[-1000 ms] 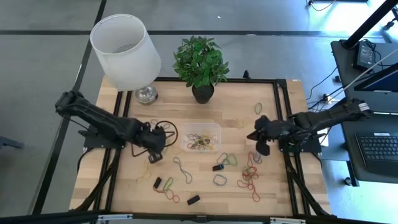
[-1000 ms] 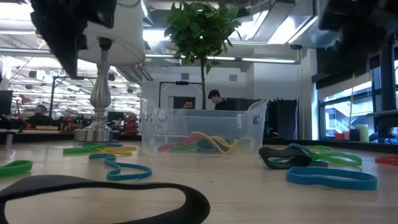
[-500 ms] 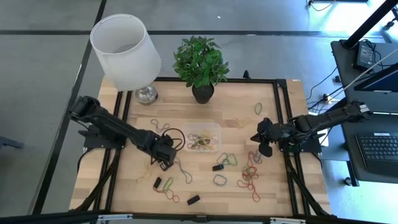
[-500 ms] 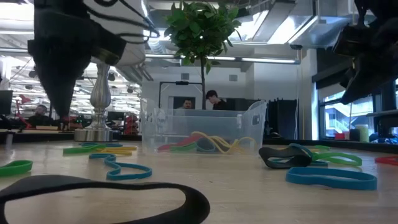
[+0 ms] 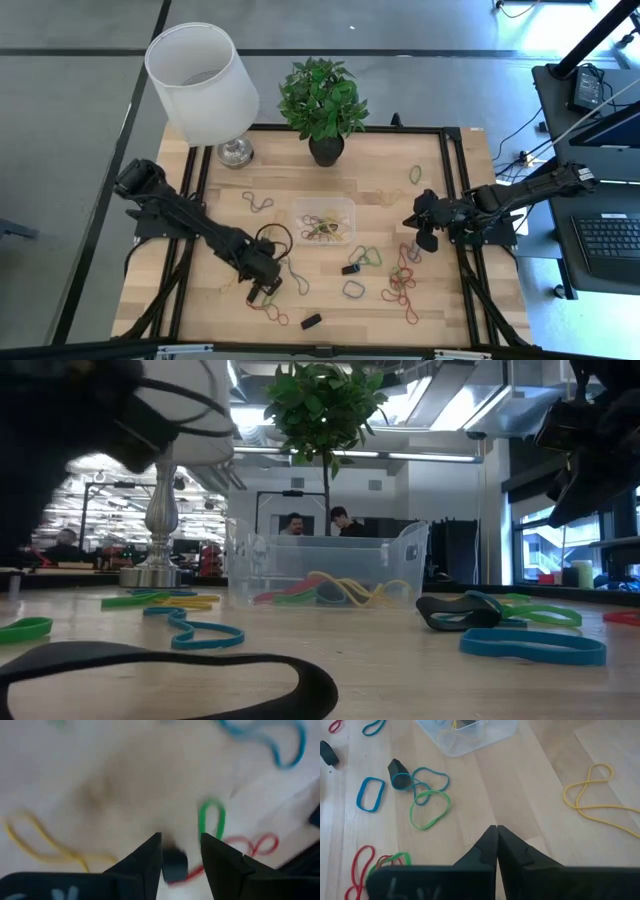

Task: Pick and place rubber bands into bin
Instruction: Put the bottom left black rubber band into the transparent container

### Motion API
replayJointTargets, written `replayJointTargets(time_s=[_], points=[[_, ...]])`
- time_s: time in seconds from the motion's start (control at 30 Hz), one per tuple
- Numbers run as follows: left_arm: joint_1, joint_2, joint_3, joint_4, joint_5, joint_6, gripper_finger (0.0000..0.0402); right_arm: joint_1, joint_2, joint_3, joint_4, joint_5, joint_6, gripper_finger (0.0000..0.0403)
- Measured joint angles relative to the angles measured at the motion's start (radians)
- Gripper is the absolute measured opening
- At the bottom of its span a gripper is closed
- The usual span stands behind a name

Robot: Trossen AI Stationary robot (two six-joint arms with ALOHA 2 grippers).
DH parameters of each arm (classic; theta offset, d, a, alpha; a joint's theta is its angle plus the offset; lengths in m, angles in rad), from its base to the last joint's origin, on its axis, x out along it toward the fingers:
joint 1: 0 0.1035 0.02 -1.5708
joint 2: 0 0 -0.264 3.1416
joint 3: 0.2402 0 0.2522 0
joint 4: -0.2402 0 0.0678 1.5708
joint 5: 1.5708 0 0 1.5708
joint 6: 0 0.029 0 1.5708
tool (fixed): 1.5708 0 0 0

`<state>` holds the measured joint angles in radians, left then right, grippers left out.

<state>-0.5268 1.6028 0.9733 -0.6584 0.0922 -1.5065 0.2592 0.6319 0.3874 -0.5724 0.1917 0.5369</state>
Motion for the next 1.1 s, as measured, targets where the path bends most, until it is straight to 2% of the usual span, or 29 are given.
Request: replayJointTargets(time_s=[0.23,0.47,0.77,0.87,0.97,1.03,1.1], points=[[-0.108,0.0,0.0,0.0,0.001,-0.196,0.0123,0.0,0.0,0.0,0.0,0.002,-0.026,0.0013],[-0.139,0.021,0.0,-0.004,-0.106,-0.21,0.0123,0.0,0.0,0.0,0.0,0.002,-0.048,0.0014],[-0.138,0.164,0.004,0.047,0.004,-0.173,0.0121,0.0,0.001,0.0,0.0,0.002,-0.046,0.0014],[-0.128,0.176,0.004,0.05,0.036,-0.148,0.0099,0.0,0.001,0.0,0.0,0.002,-0.046,0.0014],[-0.115,0.16,0.023,0.018,0.029,-0.154,0.0045,0.0,0.001,0.0,0.0,0.002,-0.047,0.0014],[-0.108,0.134,0.047,-0.023,-0.028,-0.128,0.0013,0.0,0.001,0.0,0.0,0.002,-0.049,0.0014],[-0.094,0.092,0.079,-0.052,-0.104,-0.078,0.0006,0.0,0.001,0.0,0.0,0.002,-0.052,0.0014]])
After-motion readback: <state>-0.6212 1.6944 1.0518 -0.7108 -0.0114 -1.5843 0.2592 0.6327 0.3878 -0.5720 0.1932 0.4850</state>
